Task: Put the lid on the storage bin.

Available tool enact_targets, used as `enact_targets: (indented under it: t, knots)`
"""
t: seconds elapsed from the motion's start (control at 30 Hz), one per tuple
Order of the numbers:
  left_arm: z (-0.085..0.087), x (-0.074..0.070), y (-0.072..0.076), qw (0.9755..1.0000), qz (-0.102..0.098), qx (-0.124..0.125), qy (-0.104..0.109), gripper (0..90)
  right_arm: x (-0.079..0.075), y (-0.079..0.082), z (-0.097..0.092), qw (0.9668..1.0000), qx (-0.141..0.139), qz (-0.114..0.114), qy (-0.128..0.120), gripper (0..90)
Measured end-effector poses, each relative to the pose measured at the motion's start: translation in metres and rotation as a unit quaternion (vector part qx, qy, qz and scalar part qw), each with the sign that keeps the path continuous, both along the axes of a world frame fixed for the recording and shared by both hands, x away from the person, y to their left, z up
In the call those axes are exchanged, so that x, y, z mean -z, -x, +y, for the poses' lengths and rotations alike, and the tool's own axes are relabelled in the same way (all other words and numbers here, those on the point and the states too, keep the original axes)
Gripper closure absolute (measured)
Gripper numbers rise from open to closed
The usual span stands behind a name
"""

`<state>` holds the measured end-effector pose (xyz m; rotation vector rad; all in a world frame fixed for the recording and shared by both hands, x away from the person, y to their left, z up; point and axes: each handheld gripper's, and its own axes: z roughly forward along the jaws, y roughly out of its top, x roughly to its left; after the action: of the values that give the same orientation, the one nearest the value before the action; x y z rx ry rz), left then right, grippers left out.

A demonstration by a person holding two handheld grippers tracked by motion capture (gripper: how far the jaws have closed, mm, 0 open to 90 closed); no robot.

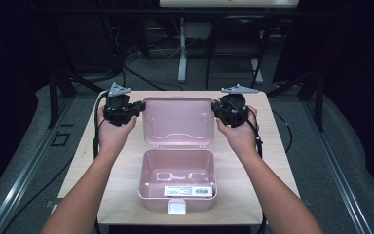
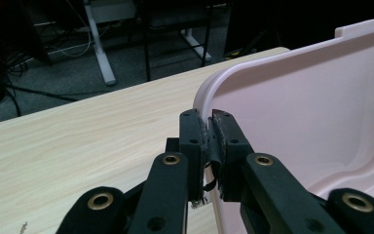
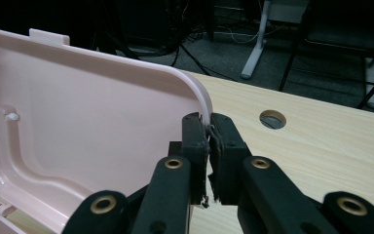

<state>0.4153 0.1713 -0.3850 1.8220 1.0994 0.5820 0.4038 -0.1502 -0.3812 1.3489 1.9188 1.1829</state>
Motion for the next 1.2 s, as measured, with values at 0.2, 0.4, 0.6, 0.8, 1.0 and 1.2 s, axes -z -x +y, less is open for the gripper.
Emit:
enact_targets:
  t: [0.2, 0.4, 0.6, 0.8, 1.0, 1.2]
  knots:
    - [0.001, -0.002, 0.007, 0.9999, -0.011, 0.006, 0.006, 83.9, 0.0, 0.0, -0.002, 1.0, -0.001, 0.002, -0.002, 85.3]
    - [0.005, -0.003, 0.014, 0.9995, -0.021, 0.013, 0.018, 84.0, -0.003, 0.008, -0.002, 1.0, -0.005, -0.008, -0.003, 85.5]
    - [0.006, -0.006, 0.023, 0.9993, -0.027, 0.019, 0.018, 83.9, -0.007, 0.018, -0.004, 0.9998, -0.01, -0.011, -0.012, 85.4]
    - [0.007, -0.01, 0.028, 0.9991, -0.03, 0.025, 0.015, 83.9, -0.009, 0.026, -0.004, 0.9997, -0.014, -0.017, -0.009, 84.2]
    - [0.009, -0.013, 0.032, 0.9988, -0.032, 0.033, 0.016, 83.2, -0.011, 0.03, -0.004, 0.9996, -0.018, -0.021, -0.009, 82.7]
    - [0.012, -0.013, 0.034, 0.9982, -0.034, 0.044, 0.024, 82.4, -0.012, 0.035, -0.006, 0.9992, -0.029, -0.024, -0.012, 82.7]
